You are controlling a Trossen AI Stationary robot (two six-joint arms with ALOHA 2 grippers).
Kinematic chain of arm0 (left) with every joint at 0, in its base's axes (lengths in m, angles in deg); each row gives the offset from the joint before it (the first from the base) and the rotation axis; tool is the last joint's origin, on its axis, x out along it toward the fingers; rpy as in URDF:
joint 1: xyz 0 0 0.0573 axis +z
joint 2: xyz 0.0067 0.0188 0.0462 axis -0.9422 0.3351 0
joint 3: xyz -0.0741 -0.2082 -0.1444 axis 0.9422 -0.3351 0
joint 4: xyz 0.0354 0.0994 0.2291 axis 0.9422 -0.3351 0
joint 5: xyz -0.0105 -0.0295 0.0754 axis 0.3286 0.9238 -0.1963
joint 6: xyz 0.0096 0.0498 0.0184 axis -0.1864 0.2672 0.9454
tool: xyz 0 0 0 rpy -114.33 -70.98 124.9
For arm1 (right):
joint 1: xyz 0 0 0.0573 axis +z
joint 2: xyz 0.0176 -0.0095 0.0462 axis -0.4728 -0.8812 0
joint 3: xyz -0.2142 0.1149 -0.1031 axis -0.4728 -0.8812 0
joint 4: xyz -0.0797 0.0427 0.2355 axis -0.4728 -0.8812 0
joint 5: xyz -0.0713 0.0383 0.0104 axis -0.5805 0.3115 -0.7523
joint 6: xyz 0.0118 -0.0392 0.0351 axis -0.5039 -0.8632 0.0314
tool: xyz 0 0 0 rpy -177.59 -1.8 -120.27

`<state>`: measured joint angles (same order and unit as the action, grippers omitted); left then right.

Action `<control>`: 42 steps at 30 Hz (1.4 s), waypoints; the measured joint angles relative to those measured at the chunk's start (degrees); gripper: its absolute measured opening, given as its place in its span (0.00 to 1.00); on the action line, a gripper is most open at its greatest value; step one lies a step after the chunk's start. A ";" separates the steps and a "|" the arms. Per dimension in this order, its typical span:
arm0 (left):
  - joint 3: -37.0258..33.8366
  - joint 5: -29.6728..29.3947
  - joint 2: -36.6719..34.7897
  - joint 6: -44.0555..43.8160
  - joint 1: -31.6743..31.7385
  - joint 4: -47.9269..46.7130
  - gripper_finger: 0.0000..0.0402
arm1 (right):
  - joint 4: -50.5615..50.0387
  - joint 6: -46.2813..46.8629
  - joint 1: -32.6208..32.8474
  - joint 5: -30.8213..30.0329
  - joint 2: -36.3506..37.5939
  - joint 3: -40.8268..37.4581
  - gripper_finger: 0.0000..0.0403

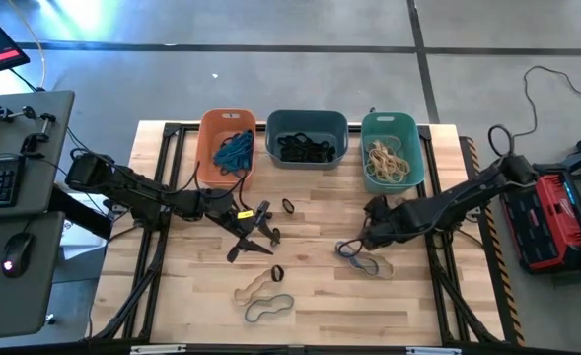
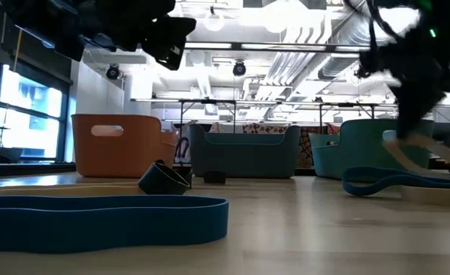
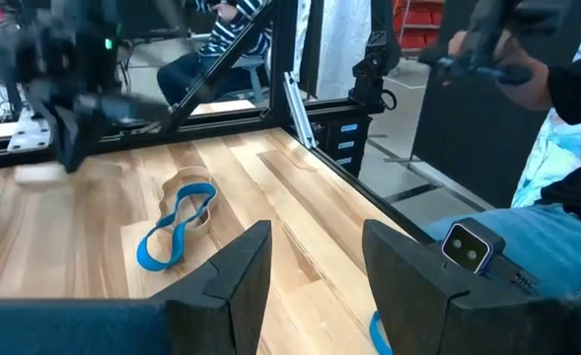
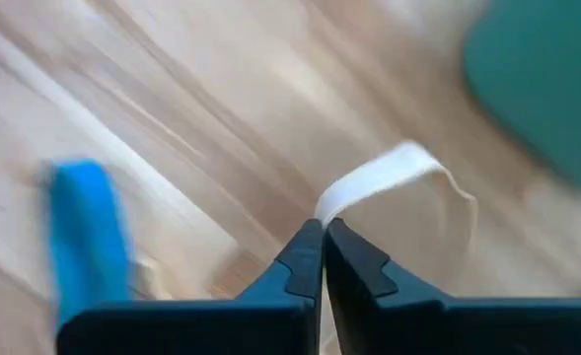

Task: Sort rubber bands into baskets
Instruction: Put the brown rubber band into the green bin

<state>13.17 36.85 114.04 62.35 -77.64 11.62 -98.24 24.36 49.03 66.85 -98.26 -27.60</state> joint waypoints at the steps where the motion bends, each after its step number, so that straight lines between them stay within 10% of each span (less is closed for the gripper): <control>1: 0.00 0.00 0.00 -0.06 0.00 0.00 0.38 | -0.05 -1.29 0.05 -1.59 0.01 1.63 0.01; 21: 0.02 0.00 0.00 0.18 0.07 -0.04 0.38 | -2.96 -24.34 -20.64 -31.56 0.01 18.54 0.00; 36: 0.02 -0.07 0.00 0.03 0.07 0.02 0.38 | 2.40 -44.83 -51.33 -24.28 -0.13 17.74 0.00; 42: 0.02 -1.77 0.00 -1.79 0.07 -0.28 0.38 | 21.33 -52.79 -59.16 -7.14 -0.17 7.30 0.00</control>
<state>13.19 35.09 114.04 60.56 -77.58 11.35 -76.92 -28.43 -10.13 59.70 -98.43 -20.30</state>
